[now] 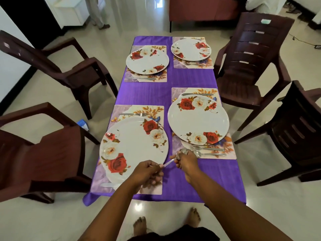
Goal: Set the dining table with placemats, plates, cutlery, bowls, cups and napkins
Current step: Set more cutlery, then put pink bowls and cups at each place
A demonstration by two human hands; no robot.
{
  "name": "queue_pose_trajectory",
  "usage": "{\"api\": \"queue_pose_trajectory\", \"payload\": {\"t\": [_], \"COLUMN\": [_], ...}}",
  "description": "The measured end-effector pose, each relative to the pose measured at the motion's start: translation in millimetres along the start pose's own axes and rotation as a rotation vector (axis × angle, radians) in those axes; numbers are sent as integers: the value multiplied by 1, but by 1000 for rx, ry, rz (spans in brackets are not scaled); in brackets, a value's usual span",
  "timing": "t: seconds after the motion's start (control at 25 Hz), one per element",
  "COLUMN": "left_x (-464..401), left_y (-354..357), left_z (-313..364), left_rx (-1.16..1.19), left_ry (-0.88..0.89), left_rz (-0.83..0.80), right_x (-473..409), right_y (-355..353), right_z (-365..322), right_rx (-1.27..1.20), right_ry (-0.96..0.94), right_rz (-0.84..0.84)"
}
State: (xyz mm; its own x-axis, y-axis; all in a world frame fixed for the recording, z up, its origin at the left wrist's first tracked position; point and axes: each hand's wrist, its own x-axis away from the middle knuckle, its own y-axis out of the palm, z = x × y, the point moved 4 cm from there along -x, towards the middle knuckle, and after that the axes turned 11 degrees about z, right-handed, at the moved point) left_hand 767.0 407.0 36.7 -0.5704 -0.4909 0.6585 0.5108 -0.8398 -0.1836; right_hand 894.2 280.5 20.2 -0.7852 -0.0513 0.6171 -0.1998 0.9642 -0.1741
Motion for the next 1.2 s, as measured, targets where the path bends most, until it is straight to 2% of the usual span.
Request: {"api": "queue_pose_trajectory", "payload": {"t": [0.12,0.32,0.48,0.6,0.8,0.92,1.2], "left_x": [-4,-22,-45,-64,-111,-146,-237], "left_y": [-42,-115,-158,-179,-206,-214,-213], "left_z": [-11,-12,9,37,86,109,133], "left_rx": [-26,132,286,321,304,336,181], "left_ry": [20,119,117,154,231,205,163], "left_rz": [8,67,145,145,199,257,400], "right_x": [21,51,59,57,24,-5,-97], "right_y": [27,66,91,106,139,160,208], "right_z": [11,13,-11,-45,-95,-115,-129], "right_rx": [-56,-96,0,45,189,197,318], "right_ry": [32,-41,-134,-243,-395,-391,-357], "right_rz": [19,98,128,156,230,232,285]}}
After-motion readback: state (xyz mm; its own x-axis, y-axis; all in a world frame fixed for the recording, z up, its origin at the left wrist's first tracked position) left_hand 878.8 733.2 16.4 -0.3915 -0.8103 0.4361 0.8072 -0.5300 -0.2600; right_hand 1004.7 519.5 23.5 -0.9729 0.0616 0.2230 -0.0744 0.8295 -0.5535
